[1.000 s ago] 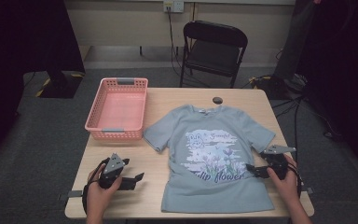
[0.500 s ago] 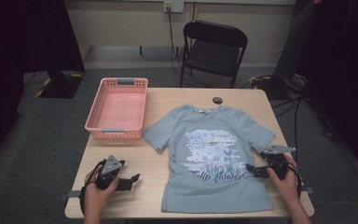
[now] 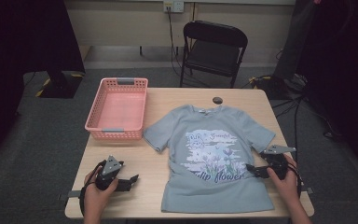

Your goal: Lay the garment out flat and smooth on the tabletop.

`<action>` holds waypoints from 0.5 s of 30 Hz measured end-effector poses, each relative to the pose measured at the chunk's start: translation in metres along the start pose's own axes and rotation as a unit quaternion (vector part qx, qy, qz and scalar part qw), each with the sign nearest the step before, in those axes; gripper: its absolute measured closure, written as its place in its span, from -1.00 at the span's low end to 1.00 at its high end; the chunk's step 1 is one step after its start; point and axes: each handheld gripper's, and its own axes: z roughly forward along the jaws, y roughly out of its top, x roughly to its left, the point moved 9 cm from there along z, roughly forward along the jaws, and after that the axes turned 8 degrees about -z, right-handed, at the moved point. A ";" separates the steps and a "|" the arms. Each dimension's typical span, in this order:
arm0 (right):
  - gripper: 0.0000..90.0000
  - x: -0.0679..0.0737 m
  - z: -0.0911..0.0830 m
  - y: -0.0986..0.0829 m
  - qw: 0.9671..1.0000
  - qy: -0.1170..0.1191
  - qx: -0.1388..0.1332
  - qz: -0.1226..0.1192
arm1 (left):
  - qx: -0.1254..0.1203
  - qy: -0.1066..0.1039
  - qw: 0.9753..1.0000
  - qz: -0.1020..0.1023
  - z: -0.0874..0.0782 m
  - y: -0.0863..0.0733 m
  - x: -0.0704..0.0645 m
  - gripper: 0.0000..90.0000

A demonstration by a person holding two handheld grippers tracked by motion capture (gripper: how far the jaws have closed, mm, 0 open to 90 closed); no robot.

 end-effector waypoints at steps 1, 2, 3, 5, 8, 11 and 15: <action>-0.77 0.000 0.000 0.000 1.000 0.000 0.000 0.000 | 0.000 0.001 1.000 0.001 0.000 0.000 0.001 -0.64; -0.77 0.000 0.000 0.000 1.000 0.000 0.000 0.000 | -0.001 0.002 1.000 0.002 0.000 0.000 0.001 -0.65; -0.77 0.000 0.000 0.000 1.000 0.000 0.000 0.000 | -0.002 0.001 1.000 0.001 0.000 0.000 0.001 -0.65; -0.77 0.000 0.000 0.000 1.000 0.000 0.000 0.000 | -0.006 -0.001 1.000 0.003 0.000 -0.001 0.001 -0.66; -0.77 0.000 0.000 0.000 1.000 0.000 0.000 0.000 | -0.008 -0.004 1.000 0.003 0.001 -0.001 0.002 -0.67; -0.77 0.000 0.000 0.000 1.000 0.000 0.000 0.000 | -0.009 -0.003 1.000 0.002 0.001 -0.001 0.001 -0.67; -0.77 0.000 0.000 0.000 1.000 0.000 0.000 0.000 | -0.009 0.000 1.000 0.001 0.001 -0.001 0.002 -0.68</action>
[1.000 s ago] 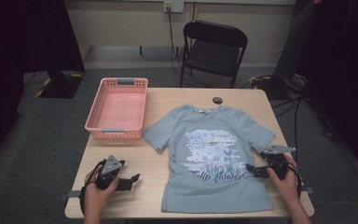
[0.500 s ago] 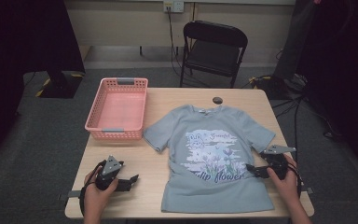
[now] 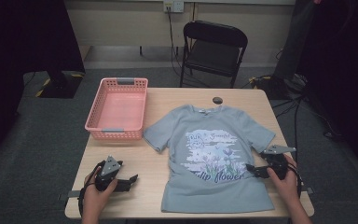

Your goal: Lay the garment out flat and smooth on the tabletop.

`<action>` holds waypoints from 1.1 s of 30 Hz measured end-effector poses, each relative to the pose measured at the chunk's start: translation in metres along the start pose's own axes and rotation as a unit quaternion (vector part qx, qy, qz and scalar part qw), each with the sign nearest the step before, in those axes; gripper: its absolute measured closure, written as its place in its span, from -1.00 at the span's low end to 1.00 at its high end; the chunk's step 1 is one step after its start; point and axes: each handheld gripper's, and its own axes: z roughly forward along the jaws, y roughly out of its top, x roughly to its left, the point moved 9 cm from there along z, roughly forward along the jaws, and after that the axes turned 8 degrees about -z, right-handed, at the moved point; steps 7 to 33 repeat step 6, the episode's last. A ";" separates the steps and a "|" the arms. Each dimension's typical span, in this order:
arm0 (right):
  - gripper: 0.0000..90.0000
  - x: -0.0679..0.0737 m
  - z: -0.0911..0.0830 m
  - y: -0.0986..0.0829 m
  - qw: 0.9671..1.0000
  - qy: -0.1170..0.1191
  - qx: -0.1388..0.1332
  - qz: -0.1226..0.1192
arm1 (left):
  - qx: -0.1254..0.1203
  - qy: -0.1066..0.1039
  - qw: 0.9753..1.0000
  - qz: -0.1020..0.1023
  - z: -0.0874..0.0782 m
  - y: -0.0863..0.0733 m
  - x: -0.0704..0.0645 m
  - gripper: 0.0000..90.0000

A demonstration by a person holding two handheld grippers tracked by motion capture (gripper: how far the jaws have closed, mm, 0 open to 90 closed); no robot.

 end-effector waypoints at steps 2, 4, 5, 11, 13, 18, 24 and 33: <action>-0.77 0.000 0.000 0.000 1.000 0.000 0.000 0.000 | 0.000 0.001 1.000 -0.001 0.000 0.000 0.000 -0.69; -0.77 0.000 0.000 0.000 1.000 0.000 0.000 0.000 | 0.000 0.001 1.000 -0.001 0.000 0.000 0.000 -0.69; -0.77 0.000 0.000 0.000 1.000 0.000 0.000 0.000 | 0.000 0.001 1.000 -0.001 0.000 0.000 0.000 -0.69; -0.77 0.000 0.000 0.000 1.000 0.000 0.000 0.000 | 0.000 0.001 1.000 -0.001 0.000 0.000 0.000 -0.69; -0.77 0.000 0.000 0.000 1.000 0.000 0.000 0.000 | 0.000 0.001 1.000 -0.001 0.000 0.000 0.000 -0.69; -0.77 0.000 0.000 0.000 1.000 0.000 0.000 0.000 | 0.000 0.001 1.000 -0.001 0.000 0.000 0.000 -0.69; -0.77 0.000 0.000 0.000 1.000 0.000 0.000 0.000 | 0.000 0.001 1.000 -0.001 0.000 0.000 0.000 -0.69; -0.77 0.000 0.000 0.000 1.000 0.000 0.000 0.000 | 0.000 0.001 1.000 -0.001 0.000 0.000 0.000 -0.69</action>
